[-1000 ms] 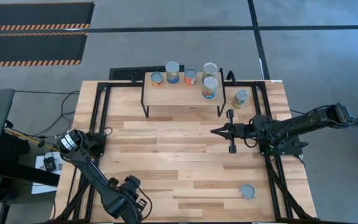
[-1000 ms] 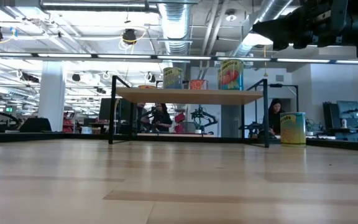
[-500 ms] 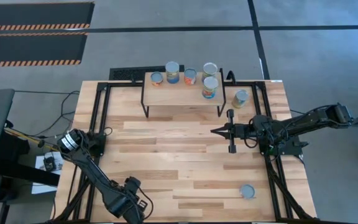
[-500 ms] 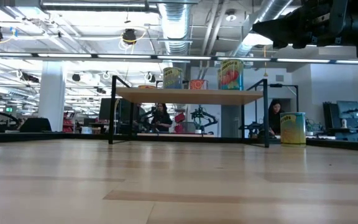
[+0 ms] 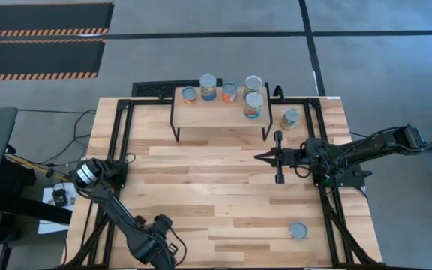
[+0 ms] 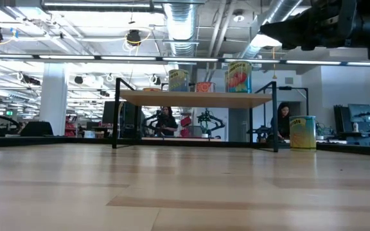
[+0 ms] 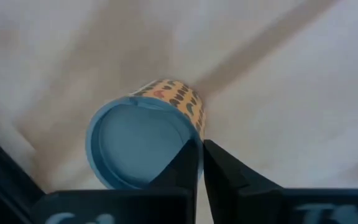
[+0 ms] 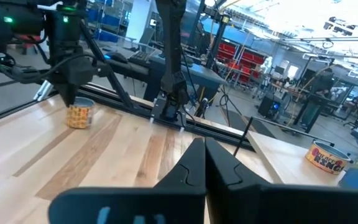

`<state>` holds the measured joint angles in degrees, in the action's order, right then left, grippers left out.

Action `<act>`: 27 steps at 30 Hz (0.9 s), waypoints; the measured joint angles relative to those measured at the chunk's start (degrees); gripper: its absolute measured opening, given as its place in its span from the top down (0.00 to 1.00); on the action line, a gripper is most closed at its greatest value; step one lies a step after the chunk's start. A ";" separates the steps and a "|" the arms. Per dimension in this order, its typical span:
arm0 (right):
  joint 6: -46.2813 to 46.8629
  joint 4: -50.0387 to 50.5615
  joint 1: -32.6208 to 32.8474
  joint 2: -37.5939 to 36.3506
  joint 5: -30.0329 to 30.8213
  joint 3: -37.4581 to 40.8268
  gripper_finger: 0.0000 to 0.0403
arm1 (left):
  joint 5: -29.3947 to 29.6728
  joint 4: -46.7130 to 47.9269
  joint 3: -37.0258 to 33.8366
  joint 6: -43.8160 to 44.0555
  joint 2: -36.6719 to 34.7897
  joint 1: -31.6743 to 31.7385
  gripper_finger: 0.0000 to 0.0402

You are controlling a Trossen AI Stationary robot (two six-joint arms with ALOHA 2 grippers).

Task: Pick and place cans onto a shelf
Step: Put the yellow can on the shelf aligned with the orange can

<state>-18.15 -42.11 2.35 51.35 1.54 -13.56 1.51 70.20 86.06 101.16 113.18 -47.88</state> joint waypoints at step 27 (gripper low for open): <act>-1.46 3.09 -1.88 -0.20 -0.02 -0.08 0.98 | 9.85 -19.97 10.39 -108.06 -11.95 57.65 1.00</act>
<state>-19.62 -39.02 0.47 51.16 1.52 -13.64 11.35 50.23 96.45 -6.90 101.23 9.77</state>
